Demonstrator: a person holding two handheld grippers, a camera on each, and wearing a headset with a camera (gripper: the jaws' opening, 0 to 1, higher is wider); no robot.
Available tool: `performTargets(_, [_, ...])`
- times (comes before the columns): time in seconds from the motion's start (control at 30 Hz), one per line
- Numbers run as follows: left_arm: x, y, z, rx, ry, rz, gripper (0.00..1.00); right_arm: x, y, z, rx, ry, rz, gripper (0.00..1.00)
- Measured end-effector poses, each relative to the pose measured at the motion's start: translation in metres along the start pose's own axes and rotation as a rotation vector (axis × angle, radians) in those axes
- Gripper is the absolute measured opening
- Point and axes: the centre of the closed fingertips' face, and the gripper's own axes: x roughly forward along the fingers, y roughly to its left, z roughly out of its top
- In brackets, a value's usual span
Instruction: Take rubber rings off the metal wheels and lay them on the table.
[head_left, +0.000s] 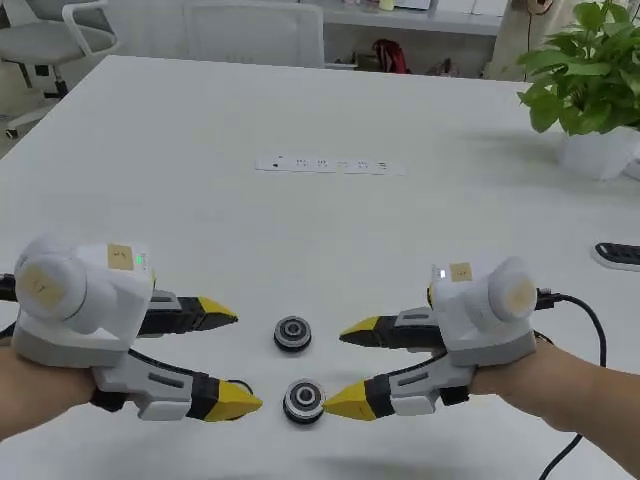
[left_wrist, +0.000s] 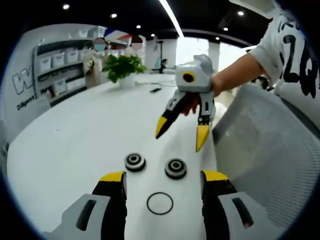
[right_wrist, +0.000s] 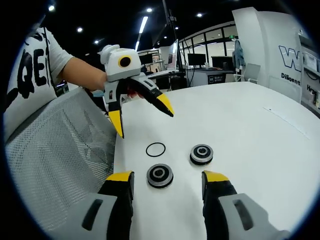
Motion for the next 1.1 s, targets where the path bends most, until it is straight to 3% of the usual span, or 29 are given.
performTargets(0.53, [0.017,-0.008,-0.013,0.004,0.050,-0.049,0.60,0.006,0.003,-0.023,0.008,0.043,0.007,0.49])
performTargets(1.1, [0.035,-0.019,-0.017,0.025,0.083,-0.101,0.55,0.013,0.009,-0.030,0.014,0.058,0.032,0.42])
